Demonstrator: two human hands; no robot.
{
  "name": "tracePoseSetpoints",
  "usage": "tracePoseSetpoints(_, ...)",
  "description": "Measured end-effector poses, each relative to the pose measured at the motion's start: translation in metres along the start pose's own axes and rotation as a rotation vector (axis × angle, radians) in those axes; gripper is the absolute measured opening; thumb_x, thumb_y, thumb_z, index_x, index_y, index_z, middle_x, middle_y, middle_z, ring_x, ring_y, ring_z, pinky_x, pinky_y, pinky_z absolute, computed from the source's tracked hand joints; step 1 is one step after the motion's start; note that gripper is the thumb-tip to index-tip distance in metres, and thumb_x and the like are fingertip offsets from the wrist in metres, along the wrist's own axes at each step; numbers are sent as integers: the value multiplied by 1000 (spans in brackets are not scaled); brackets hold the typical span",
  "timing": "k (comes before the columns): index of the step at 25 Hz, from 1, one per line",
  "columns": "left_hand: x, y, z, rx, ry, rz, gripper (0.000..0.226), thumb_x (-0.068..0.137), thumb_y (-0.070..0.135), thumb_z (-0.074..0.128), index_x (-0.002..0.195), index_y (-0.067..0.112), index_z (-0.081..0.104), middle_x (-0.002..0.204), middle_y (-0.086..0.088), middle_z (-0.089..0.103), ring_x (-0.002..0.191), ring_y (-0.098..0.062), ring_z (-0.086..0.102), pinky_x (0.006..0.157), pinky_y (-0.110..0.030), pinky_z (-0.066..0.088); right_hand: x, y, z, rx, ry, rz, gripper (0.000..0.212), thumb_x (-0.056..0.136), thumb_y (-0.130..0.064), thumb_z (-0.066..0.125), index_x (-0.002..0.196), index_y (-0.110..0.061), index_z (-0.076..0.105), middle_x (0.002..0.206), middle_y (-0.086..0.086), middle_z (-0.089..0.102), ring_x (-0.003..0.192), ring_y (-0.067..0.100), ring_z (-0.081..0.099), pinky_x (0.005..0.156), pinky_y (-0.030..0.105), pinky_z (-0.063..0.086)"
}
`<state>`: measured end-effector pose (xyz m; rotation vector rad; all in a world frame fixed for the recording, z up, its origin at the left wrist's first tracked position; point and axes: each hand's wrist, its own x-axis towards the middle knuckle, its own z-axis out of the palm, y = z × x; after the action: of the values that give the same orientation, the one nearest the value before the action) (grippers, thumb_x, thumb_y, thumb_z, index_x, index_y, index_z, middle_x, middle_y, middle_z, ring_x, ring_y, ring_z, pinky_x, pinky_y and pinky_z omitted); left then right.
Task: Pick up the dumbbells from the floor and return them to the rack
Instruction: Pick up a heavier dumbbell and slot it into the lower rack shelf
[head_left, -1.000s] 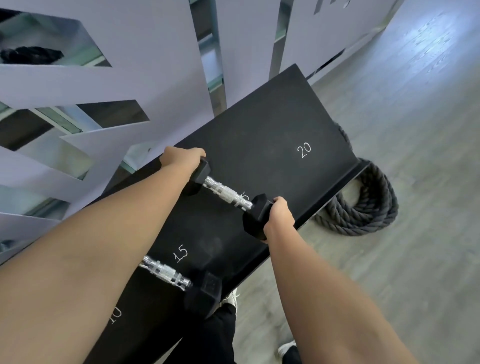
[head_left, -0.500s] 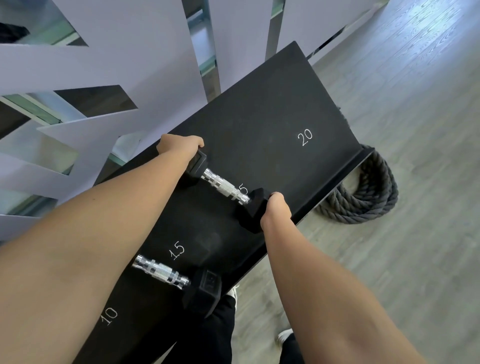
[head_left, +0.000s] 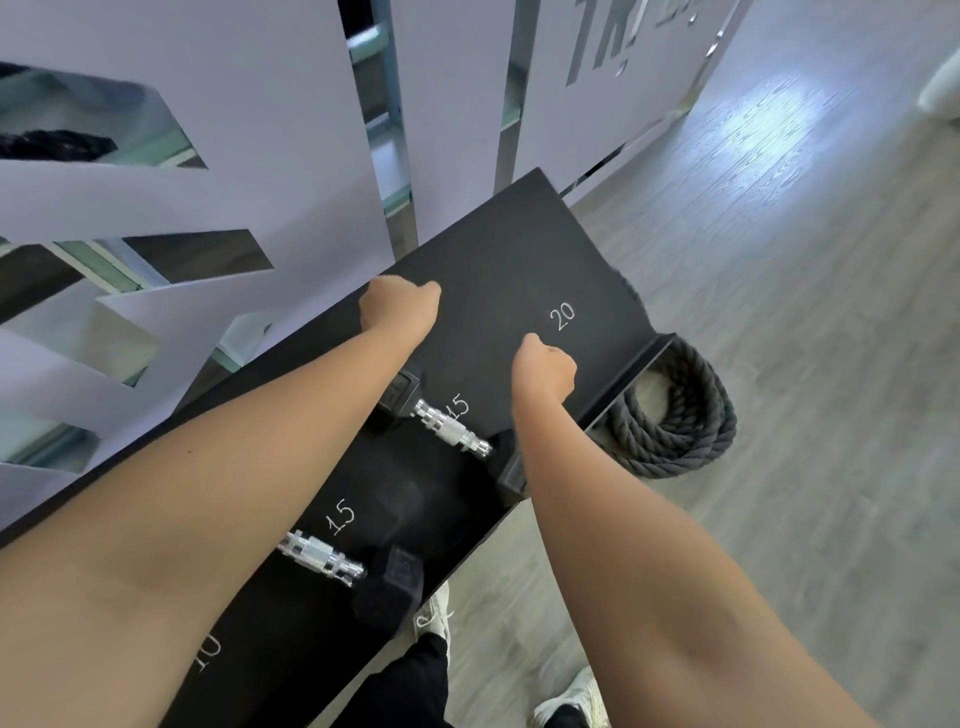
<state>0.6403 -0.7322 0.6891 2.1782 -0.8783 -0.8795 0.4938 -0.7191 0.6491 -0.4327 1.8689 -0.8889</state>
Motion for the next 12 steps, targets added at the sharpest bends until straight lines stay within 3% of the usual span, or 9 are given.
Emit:
tracePoseSetpoints(2,-23,9,-14,15,4,98,33,90,22,57,60,15,44,61,-3,42,57,-21,41,55,-26,35,-17,-17,-19,-73,-35,-133,24,84,-22,53,60,-20,50,64,-4,55,62,22,51,55,30,37)
tracePoseSetpoints(3,-33,14,-23,20,8,150,27,89,23,57,64,14,54,65,-4,47,63,-23,45,61,-28,36,-25,-26,-29,-92,-52,-207,19,85,-24,53,67,-20,56,72,-4,60,67,21,55,61,30,40)
tracePoseSetpoints(5,-56,26,-44,65,35,245,26,91,28,57,101,8,71,92,-6,67,89,-27,60,75,-29,41,-42,-43,-50,-157,-92,-339,13,87,-28,54,84,-19,63,86,-6,65,78,18,61,68,31,45)
tracePoseSetpoints(7,-82,33,-62,125,96,343,37,92,34,58,119,10,67,112,-9,71,107,-31,62,82,-32,44,-57,-58,-70,-268,-125,-510,14,89,-31,54,91,-20,63,87,-8,66,78,16,62,60,29,43)
tracePoseSetpoints(9,-113,34,-80,165,160,427,43,93,39,60,126,12,63,117,-11,70,109,-32,63,85,-34,46,-71,-69,-89,-367,-166,-704,17,91,-33,55,93,-19,64,89,-6,67,81,17,62,59,29,42)
tracePoseSetpoints(12,-170,19,-106,198,278,469,45,92,41,62,128,14,62,128,-11,65,116,-29,59,90,-34,45,-91,-73,-111,-498,-275,-1034,23,94,-32,56,104,-15,67,106,3,68,98,23,60,80,34,45)
